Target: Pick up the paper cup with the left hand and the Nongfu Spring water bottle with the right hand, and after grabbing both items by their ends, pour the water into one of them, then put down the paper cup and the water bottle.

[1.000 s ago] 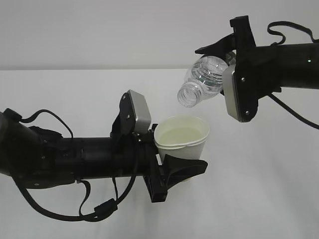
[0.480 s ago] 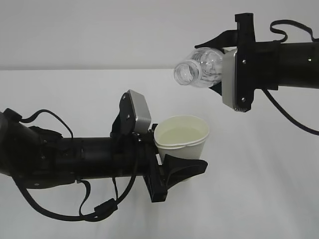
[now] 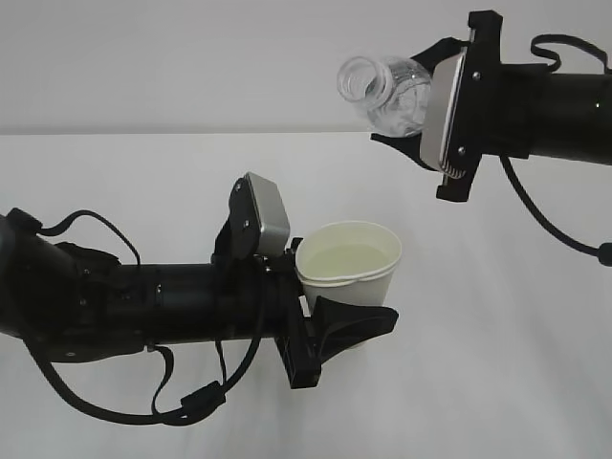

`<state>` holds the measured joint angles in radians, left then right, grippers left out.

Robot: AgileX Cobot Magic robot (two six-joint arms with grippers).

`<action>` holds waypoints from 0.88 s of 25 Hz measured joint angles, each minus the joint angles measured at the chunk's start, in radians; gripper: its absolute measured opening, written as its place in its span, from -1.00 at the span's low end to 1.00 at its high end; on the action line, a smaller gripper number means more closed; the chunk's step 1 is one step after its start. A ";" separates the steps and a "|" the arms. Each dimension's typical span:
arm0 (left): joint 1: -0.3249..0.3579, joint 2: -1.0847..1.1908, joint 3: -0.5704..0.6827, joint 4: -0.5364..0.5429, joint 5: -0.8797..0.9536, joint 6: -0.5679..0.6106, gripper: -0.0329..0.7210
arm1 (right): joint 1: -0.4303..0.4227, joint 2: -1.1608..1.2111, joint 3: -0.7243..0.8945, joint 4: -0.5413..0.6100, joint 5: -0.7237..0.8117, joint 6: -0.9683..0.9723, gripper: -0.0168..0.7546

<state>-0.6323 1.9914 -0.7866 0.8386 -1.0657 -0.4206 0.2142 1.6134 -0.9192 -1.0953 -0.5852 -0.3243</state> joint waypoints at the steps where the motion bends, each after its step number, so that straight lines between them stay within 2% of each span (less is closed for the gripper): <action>1: 0.000 0.000 0.000 0.000 0.000 0.000 0.25 | 0.000 0.000 0.000 0.019 -0.006 0.008 0.32; 9: 0.000 0.000 0.000 0.000 0.002 0.000 0.25 | 0.000 0.000 0.000 0.115 -0.016 0.053 0.32; 22: 0.000 0.000 0.000 -0.004 0.002 0.000 0.25 | 0.000 0.000 0.000 0.350 -0.005 0.156 0.32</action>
<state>-0.6323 1.9914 -0.7866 0.8346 -1.0639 -0.4206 0.2142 1.6134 -0.9187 -0.7449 -0.5907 -0.1680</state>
